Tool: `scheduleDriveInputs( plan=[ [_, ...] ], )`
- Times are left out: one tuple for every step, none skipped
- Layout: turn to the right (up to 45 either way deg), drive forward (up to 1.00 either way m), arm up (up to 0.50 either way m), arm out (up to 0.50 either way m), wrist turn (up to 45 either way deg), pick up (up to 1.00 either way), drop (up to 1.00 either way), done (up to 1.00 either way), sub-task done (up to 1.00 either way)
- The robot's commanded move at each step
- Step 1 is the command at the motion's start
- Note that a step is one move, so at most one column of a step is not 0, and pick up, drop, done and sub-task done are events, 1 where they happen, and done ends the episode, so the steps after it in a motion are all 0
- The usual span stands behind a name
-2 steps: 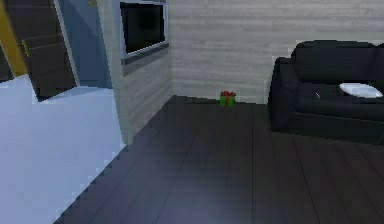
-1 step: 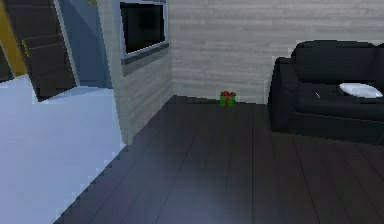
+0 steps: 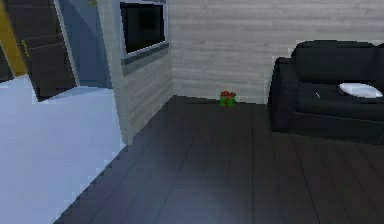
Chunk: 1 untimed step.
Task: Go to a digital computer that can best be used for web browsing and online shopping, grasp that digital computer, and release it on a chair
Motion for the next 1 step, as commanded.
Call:
scheduleDriveInputs(
  plan=[
    [0.0,0.00,0.00,0.00,36.0,0.00,0.00,0.00,0.00]
  ],
)
